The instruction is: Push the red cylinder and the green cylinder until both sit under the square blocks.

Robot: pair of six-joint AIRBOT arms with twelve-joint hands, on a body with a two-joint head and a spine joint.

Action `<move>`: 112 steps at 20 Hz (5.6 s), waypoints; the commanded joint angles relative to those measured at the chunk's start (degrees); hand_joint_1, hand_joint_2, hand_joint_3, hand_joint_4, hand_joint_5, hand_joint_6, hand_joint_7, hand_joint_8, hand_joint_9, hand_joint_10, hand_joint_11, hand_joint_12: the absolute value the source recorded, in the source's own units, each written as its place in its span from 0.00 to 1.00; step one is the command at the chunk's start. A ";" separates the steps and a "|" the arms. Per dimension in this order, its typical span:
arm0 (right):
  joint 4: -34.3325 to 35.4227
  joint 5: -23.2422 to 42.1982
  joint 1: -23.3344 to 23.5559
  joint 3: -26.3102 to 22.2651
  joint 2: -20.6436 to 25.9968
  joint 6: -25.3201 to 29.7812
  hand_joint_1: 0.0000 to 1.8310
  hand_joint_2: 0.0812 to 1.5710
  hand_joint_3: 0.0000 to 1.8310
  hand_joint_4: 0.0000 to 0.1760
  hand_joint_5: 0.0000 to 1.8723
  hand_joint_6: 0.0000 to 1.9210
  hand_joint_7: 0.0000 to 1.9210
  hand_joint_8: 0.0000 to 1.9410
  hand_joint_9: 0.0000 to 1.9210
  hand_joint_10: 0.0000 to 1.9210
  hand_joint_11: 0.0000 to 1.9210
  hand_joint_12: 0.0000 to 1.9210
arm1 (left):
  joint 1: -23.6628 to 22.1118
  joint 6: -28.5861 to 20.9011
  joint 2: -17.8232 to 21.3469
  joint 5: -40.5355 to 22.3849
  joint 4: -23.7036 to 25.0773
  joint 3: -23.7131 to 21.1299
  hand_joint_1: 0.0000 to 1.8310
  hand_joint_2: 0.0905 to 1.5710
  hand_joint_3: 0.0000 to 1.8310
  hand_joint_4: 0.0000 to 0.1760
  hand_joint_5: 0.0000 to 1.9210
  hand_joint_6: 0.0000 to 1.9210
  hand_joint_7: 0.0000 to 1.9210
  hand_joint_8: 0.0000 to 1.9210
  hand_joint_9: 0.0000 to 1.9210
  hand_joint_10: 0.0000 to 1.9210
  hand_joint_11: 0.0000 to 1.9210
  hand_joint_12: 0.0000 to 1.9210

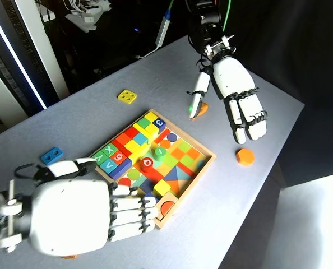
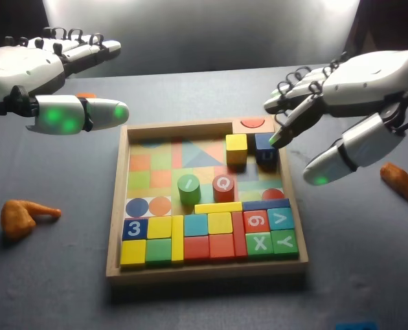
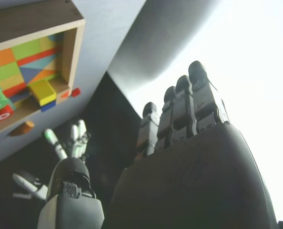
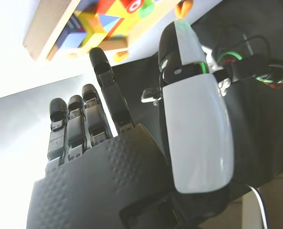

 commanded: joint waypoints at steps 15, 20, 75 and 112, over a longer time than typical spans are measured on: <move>1.66 2.39 -0.12 2.98 -5.92 0.08 0.14 0.64 0.00 0.74 0.28 0.00 0.04 0.00 0.00 0.00 0.00 0.15 | -0.77 -0.12 -0.81 -6.14 -1.54 1.37 0.00 0.66 0.00 0.75 0.01 0.00 0.00 0.00 0.00 0.00 0.00 0.08; 0.36 1.79 -0.46 3.43 -6.58 0.53 0.15 0.64 0.00 0.76 0.28 0.00 0.04 0.00 0.00 0.00 0.00 0.12 | -0.90 -0.12 -1.00 -6.12 -1.53 1.52 0.00 0.67 0.00 0.71 0.01 0.00 0.00 0.00 0.00 0.00 0.00 0.11; 0.29 1.75 -1.94 5.36 -10.08 0.83 0.16 0.65 0.00 0.87 0.27 0.00 0.04 0.00 0.00 0.00 0.00 0.19 | -1.27 -0.10 -1.34 -5.28 -1.52 2.14 0.00 0.66 0.00 0.96 0.00 0.00 0.00 0.00 0.00 0.00 0.00 0.00; -3.30 3.01 -1.95 3.44 -3.85 6.22 0.18 0.67 0.00 0.64 0.31 0.00 0.04 0.00 0.00 0.00 0.00 0.15 | 0.09 -0.07 -0.33 -5.31 -2.25 1.84 0.00 0.67 0.00 0.70 0.00 0.00 0.00 0.00 0.00 0.00 0.00 0.08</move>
